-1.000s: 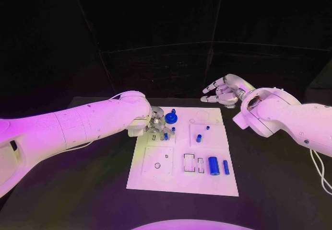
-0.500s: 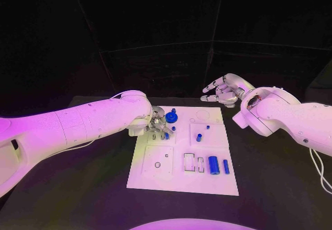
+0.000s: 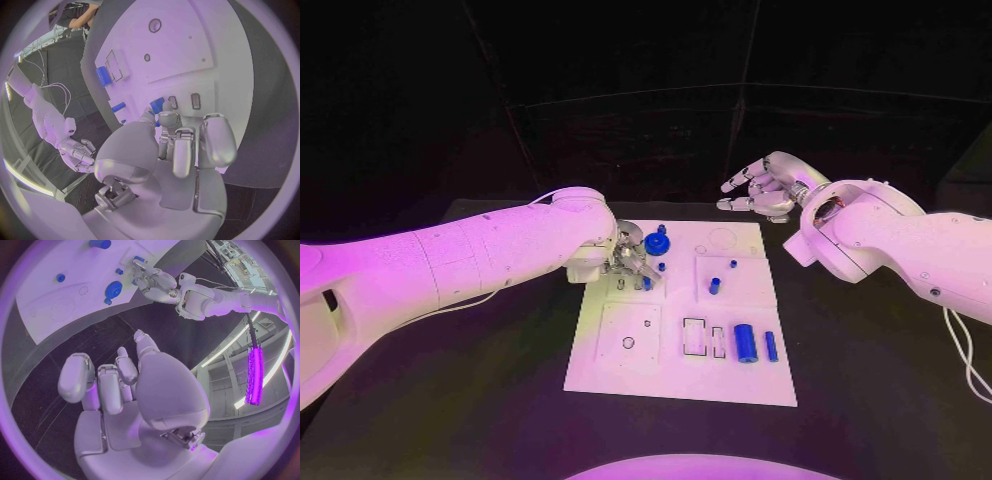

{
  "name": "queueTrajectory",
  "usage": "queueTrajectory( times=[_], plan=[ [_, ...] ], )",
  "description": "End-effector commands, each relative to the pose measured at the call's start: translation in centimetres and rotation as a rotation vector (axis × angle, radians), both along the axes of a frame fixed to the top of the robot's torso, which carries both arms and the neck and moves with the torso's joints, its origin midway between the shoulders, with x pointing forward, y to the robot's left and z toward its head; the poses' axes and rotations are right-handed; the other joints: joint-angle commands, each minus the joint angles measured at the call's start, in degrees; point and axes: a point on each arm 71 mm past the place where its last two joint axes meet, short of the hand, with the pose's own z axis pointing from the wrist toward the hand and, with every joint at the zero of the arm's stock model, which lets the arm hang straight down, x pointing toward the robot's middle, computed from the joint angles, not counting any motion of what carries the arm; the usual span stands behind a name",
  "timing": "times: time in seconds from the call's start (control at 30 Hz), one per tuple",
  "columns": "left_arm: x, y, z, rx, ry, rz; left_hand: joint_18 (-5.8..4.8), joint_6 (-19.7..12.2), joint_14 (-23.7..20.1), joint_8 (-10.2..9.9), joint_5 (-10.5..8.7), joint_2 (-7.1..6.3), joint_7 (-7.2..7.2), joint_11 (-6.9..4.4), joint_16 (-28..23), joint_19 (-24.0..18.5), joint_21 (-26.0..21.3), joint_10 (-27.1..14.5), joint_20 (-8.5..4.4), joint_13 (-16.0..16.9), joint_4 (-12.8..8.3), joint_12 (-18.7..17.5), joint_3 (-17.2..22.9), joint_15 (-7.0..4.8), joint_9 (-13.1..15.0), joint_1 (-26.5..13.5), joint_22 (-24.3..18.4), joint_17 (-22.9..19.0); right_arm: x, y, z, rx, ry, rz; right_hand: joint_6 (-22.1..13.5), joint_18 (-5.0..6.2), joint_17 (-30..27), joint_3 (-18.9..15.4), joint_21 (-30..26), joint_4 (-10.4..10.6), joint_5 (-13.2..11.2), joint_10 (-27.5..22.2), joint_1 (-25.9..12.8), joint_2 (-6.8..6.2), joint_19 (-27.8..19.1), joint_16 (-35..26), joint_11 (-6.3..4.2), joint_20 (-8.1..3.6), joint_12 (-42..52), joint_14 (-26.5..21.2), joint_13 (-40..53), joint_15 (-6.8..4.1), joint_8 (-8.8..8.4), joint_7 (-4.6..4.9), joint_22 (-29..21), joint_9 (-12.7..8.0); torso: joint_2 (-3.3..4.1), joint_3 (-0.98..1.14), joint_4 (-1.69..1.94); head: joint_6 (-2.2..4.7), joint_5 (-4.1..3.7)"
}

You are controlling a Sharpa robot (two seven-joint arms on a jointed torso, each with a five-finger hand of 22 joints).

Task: Assemble the parts on the task board

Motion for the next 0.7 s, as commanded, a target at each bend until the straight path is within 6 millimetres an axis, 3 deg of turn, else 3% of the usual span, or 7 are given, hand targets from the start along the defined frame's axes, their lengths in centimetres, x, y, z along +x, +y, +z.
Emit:
queueTrajectory(
  times=[0.03, 0.57, 0.63, 0.7],
  plan=[
    [-0.13, -0.02, -0.05, 0.011, 0.017, -0.009, -0.53, -0.62, 5.72, 0.19, -0.14, 0.07, 0.04, -0.54, 0.34, 0.02, 0.12, -0.07, -0.4, -0.18, -1.53, -0.03, 1.2, -0.5, 0.14, 1.57, -0.02, 14.17, 0.04, 0.11, 0.15, -0.005, -0.004, 0.008, 0.11, 0.74, 3.02, -0.28, -0.36, 0.07, 0.29, -0.14, 0.07, 0.5, -0.39, -0.27, -0.07, 0.13, -0.31, 3.05, -0.05, -0.41, 0.34, 0.0, -0.08, -0.07, 0.01, -0.01, 0.02, -0.08, -0.03],
    [-0.24, -0.08, 0.05, -0.002, 0.004, -0.005, -0.58, -0.52, 5.74, 0.31, -0.24, -1.45, 0.24, -0.37, 0.4, 0.02, 0.22, 0.07, -0.36, -0.19, -1.78, 0.08, 1.61, -0.38, 0.37, -0.15, 0.24, 14.26, 0.11, 0.24, 0.11, -0.005, -0.003, 0.011, 0.1, 0.74, 3.01, -0.29, -0.4, 0.09, 0.44, -0.14, 0.11, 0.57, -0.4, -0.28, -0.07, 0.11, -0.3, 3.06, -0.07, -0.41, 0.4, 0.0, -0.12, -0.07, 0.03, -0.06, 0.03, -0.17, 0.01],
    [-0.25, -0.04, 0.04, -0.005, 0.007, -0.004, -0.57, -0.61, 5.75, 0.26, -0.15, -1.32, 0.06, -0.51, 0.42, 0.02, 0.24, 0.04, -0.39, -0.24, -2.52, 0.04, 2.38, -0.46, 0.39, 0.66, 0.29, 14.3, 0.12, 0.25, 0.11, -0.005, -0.003, 0.011, 0.1, 0.74, 3.01, -0.29, -0.4, 0.09, 0.44, -0.14, 0.11, 0.57, -0.4, -0.28, -0.07, 0.11, -0.3, 3.06, -0.07, -0.41, 0.4, 0.0, -0.12, -0.07, 0.05, -0.03, 0.02, -0.19, 0.01],
    [-0.28, 0.0, 0.03, -0.011, 0.012, -0.001, -0.51, -1.07, 5.75, -0.07, 0.11, -0.68, -0.3, -0.85, 0.41, -0.02, 0.16, -0.3, -0.57, -0.49, -4.64, -0.3, 4.79, -0.76, 0.29, 3.41, 0.2, 14.28, 0.12, 0.27, 0.1, -0.005, -0.003, 0.011, 0.1, 0.74, 3.01, -0.29, -0.4, 0.09, 0.44, -0.14, 0.11, 0.57, -0.4, -0.28, -0.07, 0.11, -0.3, 3.06, -0.07, -0.41, 0.4, 0.0, -0.12, -0.07, 0.01, -0.01, 0.03, -0.25, 0.01]
  ],
)
